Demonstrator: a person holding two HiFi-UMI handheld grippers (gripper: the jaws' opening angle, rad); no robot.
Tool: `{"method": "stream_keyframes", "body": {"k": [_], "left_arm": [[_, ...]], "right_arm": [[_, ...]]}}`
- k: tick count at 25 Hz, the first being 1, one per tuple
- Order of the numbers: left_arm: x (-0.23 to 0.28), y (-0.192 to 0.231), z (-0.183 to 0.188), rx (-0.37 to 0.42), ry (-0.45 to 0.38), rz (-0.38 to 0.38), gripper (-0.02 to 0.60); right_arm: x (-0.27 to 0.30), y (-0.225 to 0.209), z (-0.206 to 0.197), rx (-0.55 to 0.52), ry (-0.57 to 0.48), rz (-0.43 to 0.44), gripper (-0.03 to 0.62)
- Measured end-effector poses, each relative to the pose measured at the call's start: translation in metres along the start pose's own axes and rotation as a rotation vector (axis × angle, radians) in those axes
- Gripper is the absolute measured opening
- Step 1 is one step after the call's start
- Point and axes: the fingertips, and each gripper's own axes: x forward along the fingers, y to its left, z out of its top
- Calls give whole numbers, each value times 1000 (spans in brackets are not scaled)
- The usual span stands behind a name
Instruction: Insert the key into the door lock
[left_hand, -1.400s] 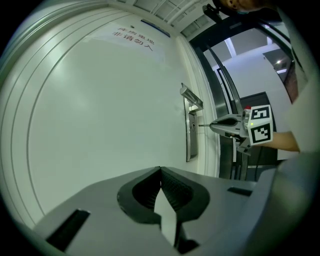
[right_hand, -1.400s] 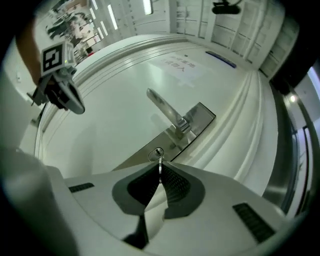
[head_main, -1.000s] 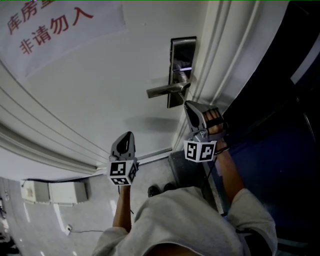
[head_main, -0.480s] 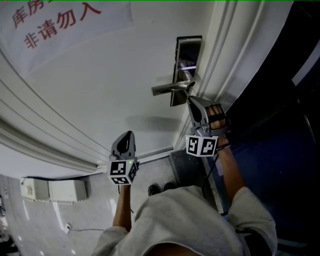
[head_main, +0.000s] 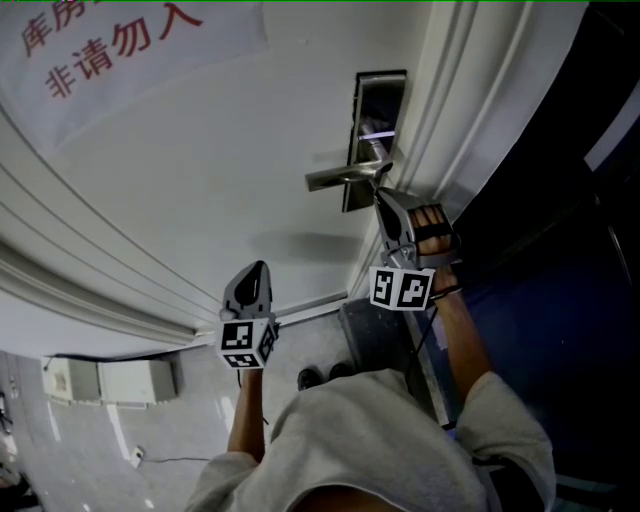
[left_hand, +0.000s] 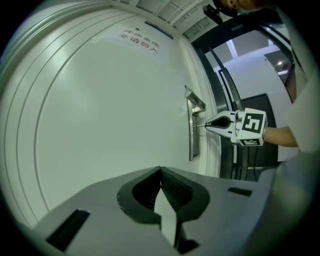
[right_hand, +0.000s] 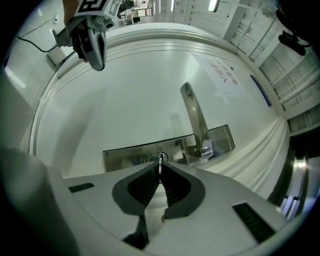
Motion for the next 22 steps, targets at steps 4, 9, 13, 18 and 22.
{"method": "stream_keyframes", "body": {"k": [4, 9, 13, 18, 22], "left_arm": [[1, 0, -4, -2, 5, -6, 18], [0, 3, -11, -26, 31, -8, 18], [0, 2, -8, -17, 17, -15, 18], [-2, 2, -9, -17, 14, -14, 18], [-4, 5, -12, -21, 29, -5, 18]], "right_arm": [[1, -2, -2, 10, 16, 4, 29], [3, -2, -1, -21, 36, 21, 29], [4, 2, 0, -68, 54, 15, 29], [10, 0, 3, -75, 55, 5, 29], [14, 1, 5, -94, 58, -11, 29]]}}
